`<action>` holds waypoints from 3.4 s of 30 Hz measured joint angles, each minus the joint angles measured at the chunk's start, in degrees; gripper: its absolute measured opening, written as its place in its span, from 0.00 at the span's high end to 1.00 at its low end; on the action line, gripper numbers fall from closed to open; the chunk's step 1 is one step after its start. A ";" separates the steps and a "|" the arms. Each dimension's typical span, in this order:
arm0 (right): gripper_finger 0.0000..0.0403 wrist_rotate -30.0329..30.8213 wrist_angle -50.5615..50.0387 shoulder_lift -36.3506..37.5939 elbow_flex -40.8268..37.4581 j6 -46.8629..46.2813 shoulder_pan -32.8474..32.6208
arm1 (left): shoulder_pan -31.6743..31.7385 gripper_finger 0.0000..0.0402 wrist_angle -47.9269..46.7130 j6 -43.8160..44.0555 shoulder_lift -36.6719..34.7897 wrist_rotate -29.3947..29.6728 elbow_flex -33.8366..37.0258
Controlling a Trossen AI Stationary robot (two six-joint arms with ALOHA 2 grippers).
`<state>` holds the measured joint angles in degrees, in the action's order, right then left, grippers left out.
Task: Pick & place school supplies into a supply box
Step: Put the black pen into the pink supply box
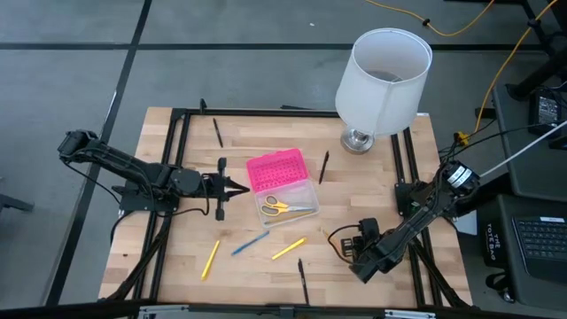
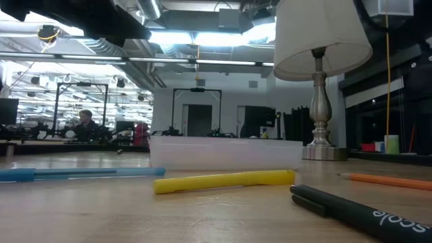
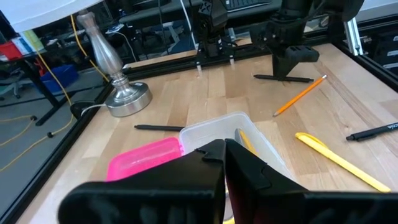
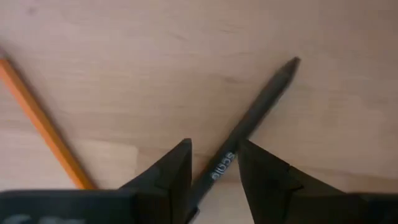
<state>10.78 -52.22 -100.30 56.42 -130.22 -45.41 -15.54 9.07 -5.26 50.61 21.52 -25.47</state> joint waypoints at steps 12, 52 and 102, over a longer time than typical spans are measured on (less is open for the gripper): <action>0.67 -4.03 1.97 0.06 -2.31 -0.28 1.44 | 0.01 0.99 -0.58 0.75 0.00 0.09 0.00; 0.96 1.72 -3.30 0.01 -2.44 19.77 6.32 | 0.01 1.00 -3.45 5.55 0.00 -0.11 -0.02; 0.93 1.43 -7.48 1.12 5.78 42.03 6.69 | -0.53 1.00 -4.66 8.13 0.00 -0.13 -0.02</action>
<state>12.21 -59.70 -99.18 62.19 -88.19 -38.71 -16.08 4.41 2.87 50.61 21.39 -25.50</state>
